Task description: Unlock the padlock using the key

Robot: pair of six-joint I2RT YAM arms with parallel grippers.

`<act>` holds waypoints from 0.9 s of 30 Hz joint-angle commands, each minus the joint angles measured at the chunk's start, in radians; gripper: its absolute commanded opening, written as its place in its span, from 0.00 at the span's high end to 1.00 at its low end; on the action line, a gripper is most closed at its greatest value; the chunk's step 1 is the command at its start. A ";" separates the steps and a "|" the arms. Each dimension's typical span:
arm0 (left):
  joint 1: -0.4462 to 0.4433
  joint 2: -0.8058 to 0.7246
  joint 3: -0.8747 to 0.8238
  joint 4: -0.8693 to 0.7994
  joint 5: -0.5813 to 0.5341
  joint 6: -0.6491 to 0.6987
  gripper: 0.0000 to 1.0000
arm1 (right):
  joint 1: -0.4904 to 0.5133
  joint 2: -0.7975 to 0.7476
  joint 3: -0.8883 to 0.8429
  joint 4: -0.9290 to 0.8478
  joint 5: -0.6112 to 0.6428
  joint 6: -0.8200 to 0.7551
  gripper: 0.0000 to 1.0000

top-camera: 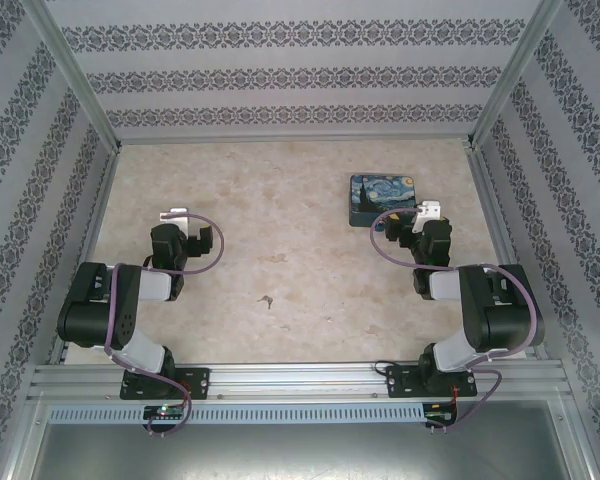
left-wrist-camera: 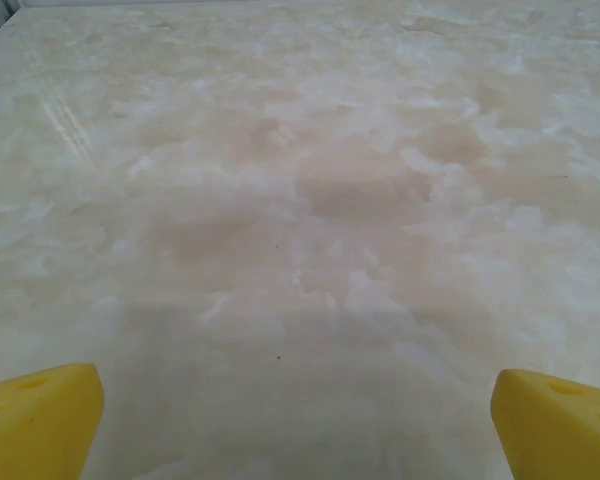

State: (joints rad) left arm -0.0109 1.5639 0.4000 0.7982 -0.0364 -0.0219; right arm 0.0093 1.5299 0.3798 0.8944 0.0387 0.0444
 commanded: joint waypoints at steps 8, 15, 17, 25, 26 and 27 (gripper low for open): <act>0.009 -0.002 0.014 0.034 0.010 0.007 0.01 | 0.008 -0.016 0.005 0.012 -0.013 -0.017 0.02; 0.009 -0.001 0.013 0.033 0.010 0.005 0.00 | 0.001 -0.014 0.009 0.006 -0.025 -0.012 0.02; 0.009 -0.001 0.013 0.033 0.011 0.005 0.01 | 0.000 -0.013 0.009 0.006 -0.025 -0.012 0.02; 0.009 -0.004 0.008 0.040 0.012 0.006 0.00 | 0.000 -0.018 0.004 0.011 -0.026 -0.016 0.02; 0.009 -0.007 0.010 0.041 0.010 0.005 0.00 | 0.002 -0.022 0.005 0.011 -0.017 -0.010 0.02; 0.009 -0.020 0.018 0.015 -0.007 -0.004 0.00 | 0.004 -0.037 0.002 0.011 -0.007 -0.010 0.02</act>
State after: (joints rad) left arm -0.0109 1.5639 0.4000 0.7982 -0.0364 -0.0219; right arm 0.0093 1.5284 0.3798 0.8940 0.0357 0.0448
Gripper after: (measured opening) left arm 0.996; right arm 0.982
